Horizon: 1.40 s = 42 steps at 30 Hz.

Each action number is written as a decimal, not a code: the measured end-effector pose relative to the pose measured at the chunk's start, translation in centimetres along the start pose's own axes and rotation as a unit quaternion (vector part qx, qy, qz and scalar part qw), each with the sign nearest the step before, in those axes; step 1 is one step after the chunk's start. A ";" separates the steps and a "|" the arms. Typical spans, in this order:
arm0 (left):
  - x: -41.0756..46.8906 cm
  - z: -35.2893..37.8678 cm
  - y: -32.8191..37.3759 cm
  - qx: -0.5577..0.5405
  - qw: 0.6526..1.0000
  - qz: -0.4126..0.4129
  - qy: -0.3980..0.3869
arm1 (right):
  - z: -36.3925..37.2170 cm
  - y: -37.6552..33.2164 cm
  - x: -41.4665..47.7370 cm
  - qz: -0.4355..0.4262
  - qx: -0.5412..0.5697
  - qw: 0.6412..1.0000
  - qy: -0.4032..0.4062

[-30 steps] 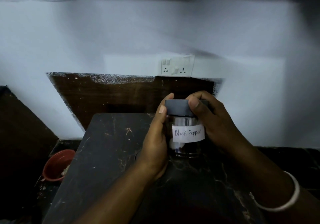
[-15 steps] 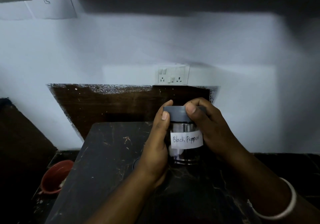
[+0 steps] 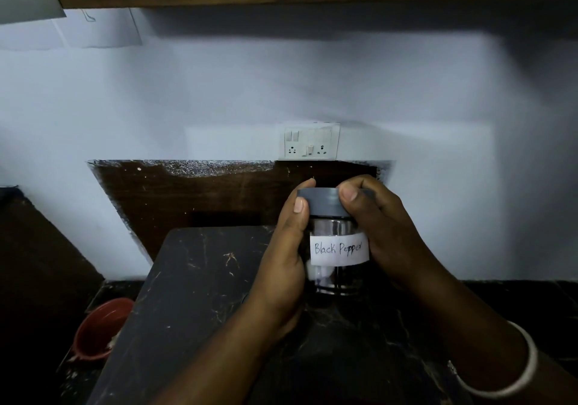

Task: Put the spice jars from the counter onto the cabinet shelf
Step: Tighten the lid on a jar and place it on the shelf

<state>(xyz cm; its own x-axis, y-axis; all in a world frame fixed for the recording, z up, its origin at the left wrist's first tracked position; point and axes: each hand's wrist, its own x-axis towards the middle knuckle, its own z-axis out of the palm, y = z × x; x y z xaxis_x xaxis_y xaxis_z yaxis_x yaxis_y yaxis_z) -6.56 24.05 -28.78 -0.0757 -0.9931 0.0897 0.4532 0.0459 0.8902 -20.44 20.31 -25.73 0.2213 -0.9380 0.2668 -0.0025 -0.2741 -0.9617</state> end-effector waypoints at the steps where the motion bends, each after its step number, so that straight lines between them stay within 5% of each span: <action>1: 0.0 0.1 0.0 0.003 1.000 0.003 -0.001 | 0.0 -0.1 0.0 0.000 0.002 1.000 0.000; 13: 0.4 1.1 2.0 0.045 0.996 0.073 -0.029 | -1.3 -2.0 -1.0 -0.011 0.013 1.000 0.013; 23: 8.5 7.9 12.9 0.238 0.929 0.265 -0.101 | -4.9 -12.2 4.3 -0.209 -0.185 0.955 0.097; 27: 15.4 10.3 19.2 0.374 0.861 0.329 -0.099 | -7.9 -17.8 10.8 -0.255 -0.246 0.924 0.146; 31: 23.1 10.1 23.8 0.582 0.695 0.422 -0.015 | -11.4 -21.0 18.8 -0.238 -0.300 0.902 0.198; 35: 29.3 8.0 25.9 0.782 0.557 0.267 0.077 | -14.9 -21.9 26.5 -0.185 -0.319 0.902 0.226; 38: 31.7 6.3 23.7 0.816 0.540 0.194 0.070 | -17.4 -20.7 31.3 -0.111 -0.348 0.906 0.215; 42: 34.1 4.8 22.1 0.823 0.519 0.218 0.075 | -19.2 -19.0 36.4 0.021 -0.408 0.899 0.158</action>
<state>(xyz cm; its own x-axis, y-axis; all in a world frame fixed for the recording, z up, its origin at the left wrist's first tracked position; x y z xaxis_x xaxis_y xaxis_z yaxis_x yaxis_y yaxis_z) -3.42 -8.23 -3.88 -0.1598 -0.8407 0.5173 -0.9838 0.1785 -0.0138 -31.03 -12.74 3.46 -0.0842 -0.9294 0.3593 -0.7474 -0.1796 -0.6397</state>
